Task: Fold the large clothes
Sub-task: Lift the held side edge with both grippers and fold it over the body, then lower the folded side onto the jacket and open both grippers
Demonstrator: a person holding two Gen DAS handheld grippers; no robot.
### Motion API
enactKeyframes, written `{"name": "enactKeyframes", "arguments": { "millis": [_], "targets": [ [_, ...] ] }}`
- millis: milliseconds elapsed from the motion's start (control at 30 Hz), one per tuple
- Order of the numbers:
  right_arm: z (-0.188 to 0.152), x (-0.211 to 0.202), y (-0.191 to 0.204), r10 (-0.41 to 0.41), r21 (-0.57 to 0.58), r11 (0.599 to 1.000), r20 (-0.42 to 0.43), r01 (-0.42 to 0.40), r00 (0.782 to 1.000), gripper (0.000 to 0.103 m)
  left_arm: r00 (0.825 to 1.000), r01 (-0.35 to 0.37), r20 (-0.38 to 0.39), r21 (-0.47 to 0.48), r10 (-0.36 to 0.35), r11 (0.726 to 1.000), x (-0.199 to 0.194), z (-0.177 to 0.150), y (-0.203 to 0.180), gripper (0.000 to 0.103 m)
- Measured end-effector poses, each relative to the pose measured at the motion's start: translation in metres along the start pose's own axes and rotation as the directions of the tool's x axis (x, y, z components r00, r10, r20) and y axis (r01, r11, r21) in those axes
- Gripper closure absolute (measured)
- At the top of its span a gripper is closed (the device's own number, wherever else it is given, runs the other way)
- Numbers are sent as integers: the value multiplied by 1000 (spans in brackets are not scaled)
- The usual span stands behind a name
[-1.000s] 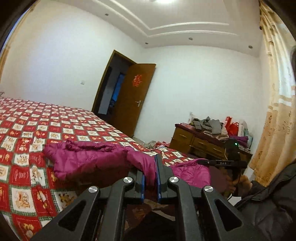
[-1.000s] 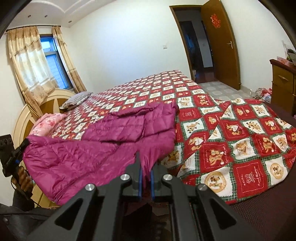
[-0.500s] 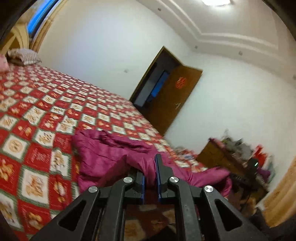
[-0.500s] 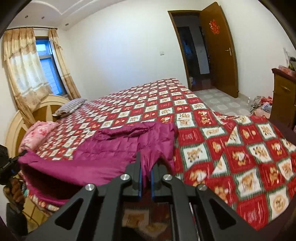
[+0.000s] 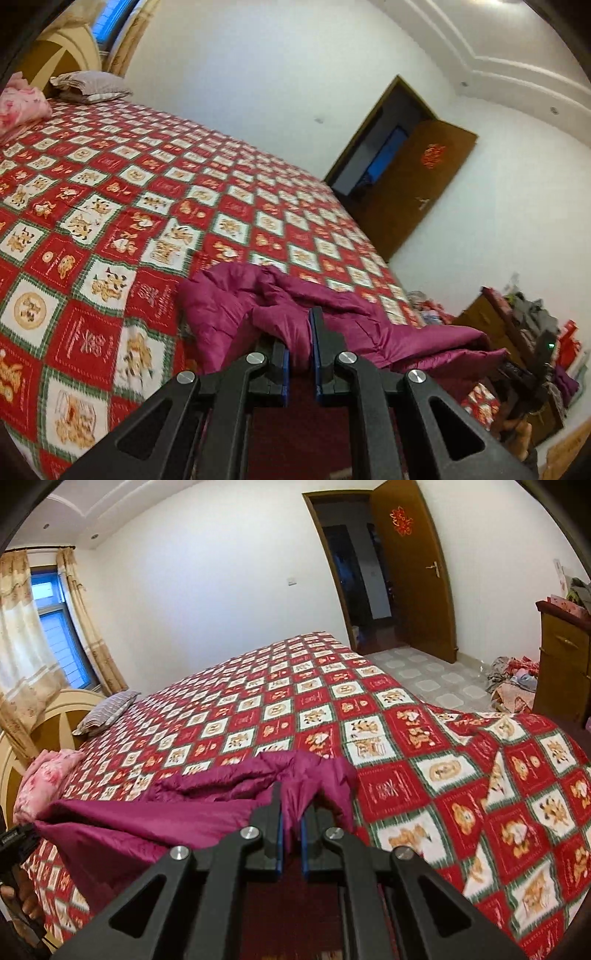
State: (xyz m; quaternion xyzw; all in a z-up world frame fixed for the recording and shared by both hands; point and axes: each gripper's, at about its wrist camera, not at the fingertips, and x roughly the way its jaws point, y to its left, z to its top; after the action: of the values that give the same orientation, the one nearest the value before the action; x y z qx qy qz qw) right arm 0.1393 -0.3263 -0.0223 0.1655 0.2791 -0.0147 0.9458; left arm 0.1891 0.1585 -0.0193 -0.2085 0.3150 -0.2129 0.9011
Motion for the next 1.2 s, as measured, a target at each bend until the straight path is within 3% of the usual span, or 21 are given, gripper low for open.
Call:
{"name": "enactKeyframes", "arguments": {
  "millis": [200, 533, 667, 800, 967, 1200],
  "targets": [
    [15, 45, 1, -47, 26, 999, -26, 47, 999, 94, 996, -81, -47, -48, 79, 996, 48, 22, 13, 94],
    [28, 108, 7, -136, -2, 991, -55, 137, 989, 94, 972, -220, -97, -47, 214, 974, 118, 42, 25, 94],
    [30, 137, 9, -180, -27, 984, -79, 179, 980, 94, 954, -280, -122, -45, 273, 959, 147, 44, 32, 94],
    [24, 168, 9, -232, -52, 973, -120, 227, 965, 94, 924, -349, -167, -13, 343, 937, 181, 38, 39, 94],
    [15, 190, 14, -293, -99, 954, -117, 282, 949, 94, 898, -402, -180, 38, 402, 915, 206, 31, 40, 94],
    [-1, 217, 11, -326, -106, 944, -141, 313, 935, 94, 886, -423, -166, 93, 433, 901, 227, 18, 45, 94]
  ]
}}
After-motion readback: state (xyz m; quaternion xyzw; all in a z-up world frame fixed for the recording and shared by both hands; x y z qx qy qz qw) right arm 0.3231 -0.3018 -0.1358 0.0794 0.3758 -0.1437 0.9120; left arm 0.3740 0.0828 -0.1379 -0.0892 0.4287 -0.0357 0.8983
